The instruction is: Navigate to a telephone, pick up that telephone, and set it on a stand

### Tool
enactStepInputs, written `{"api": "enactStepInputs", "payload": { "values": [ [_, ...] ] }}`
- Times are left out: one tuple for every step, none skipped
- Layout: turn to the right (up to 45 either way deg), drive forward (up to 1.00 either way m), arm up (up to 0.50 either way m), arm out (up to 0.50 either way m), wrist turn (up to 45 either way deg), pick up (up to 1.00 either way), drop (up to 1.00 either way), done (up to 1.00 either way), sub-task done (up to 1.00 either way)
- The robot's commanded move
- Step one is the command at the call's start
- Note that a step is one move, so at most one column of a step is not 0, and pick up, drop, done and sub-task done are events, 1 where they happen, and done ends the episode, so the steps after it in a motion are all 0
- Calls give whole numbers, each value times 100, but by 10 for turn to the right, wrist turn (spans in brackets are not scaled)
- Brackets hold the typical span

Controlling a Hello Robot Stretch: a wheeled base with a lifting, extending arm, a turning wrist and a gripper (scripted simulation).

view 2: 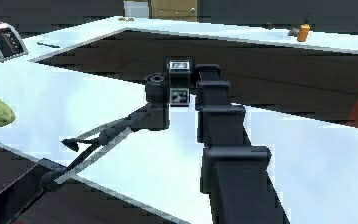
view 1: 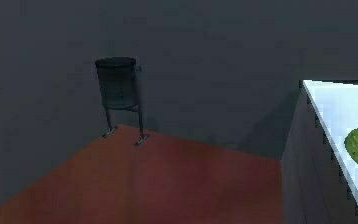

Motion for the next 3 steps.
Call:
{"api": "enactStepInputs", "payload": {
  "values": [
    [0, 0, 0, 0, -330, 0, 0, 0, 0],
    [0, 0, 0, -20, 0, 0, 0, 0, 0],
    [-450, 0, 0, 0, 0, 0, 0, 0, 0]
  ]
}}
